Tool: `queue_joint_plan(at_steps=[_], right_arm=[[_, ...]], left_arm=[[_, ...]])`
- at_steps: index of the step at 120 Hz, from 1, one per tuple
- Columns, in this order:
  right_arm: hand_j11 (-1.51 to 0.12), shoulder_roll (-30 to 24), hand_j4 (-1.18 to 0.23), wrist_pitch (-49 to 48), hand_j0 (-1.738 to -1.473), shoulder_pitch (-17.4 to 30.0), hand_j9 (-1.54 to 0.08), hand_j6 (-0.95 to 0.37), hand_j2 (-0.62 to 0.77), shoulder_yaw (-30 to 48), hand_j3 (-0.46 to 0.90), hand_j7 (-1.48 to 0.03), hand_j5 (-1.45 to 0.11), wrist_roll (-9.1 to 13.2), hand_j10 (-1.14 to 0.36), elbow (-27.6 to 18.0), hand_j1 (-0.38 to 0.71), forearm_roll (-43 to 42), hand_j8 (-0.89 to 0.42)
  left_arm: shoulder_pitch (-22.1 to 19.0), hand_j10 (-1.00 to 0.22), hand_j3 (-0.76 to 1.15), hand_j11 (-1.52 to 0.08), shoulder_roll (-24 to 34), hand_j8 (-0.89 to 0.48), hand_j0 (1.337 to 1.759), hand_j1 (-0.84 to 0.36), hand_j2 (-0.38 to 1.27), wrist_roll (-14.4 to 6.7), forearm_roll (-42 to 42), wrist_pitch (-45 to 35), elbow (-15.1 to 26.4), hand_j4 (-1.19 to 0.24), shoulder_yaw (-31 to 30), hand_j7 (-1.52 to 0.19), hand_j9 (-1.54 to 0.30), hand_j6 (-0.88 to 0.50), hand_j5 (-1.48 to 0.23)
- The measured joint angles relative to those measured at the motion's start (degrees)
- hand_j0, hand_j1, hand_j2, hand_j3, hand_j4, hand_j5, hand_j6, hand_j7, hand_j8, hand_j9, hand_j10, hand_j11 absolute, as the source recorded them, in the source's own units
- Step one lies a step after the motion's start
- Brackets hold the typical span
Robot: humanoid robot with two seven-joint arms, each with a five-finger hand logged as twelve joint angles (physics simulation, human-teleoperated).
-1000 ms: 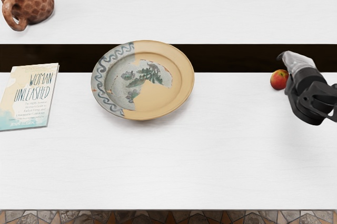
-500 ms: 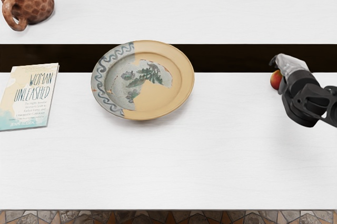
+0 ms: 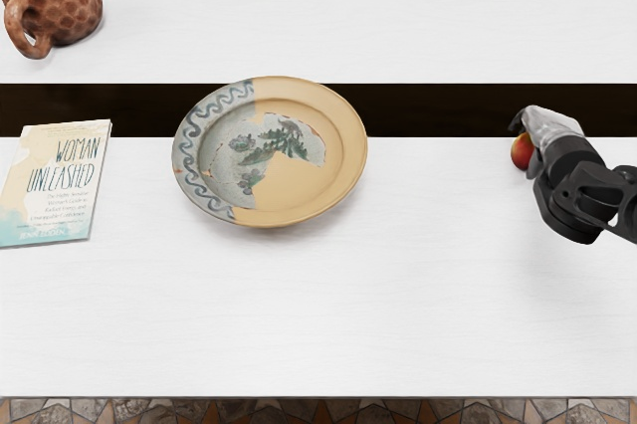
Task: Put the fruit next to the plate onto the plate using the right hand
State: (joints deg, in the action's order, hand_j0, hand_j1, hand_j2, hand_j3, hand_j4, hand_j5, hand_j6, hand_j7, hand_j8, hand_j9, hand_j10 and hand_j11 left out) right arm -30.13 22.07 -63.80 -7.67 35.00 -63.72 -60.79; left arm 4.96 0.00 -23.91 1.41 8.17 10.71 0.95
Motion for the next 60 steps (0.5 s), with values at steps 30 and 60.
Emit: queue_joint_plan(at_steps=[30,60], right_arm=[[-0.53,-0.14,-0.41,-0.01,-1.658,0.2,-0.53,-0.41,-0.08,0.02,0.0,-0.53,-0.53,0.0,-0.41,0.0,0.14,0.35,-0.41],[-0.6,-0.17,-0.47,-0.02,-1.658,0.49,-0.6,-0.45,-0.09,0.03,0.0,-0.6,-0.6,0.0,-0.47,0.0,0.2,0.41,-0.46]], left_arm=[[0.05,-0.01,0.0,-0.01,0.0,-0.01,1.658,0.34,0.0,0.0,0.0,0.0,0.01,-0.01,-0.05,-0.01,-0.01,-0.01,-0.01],[0.05,-0.01,0.0,-0.01,0.0,-0.01,1.658,0.34,0.0,0.0,0.0,0.0,0.01,-0.01,-0.05,-0.01,-0.01,-0.01,-0.01]])
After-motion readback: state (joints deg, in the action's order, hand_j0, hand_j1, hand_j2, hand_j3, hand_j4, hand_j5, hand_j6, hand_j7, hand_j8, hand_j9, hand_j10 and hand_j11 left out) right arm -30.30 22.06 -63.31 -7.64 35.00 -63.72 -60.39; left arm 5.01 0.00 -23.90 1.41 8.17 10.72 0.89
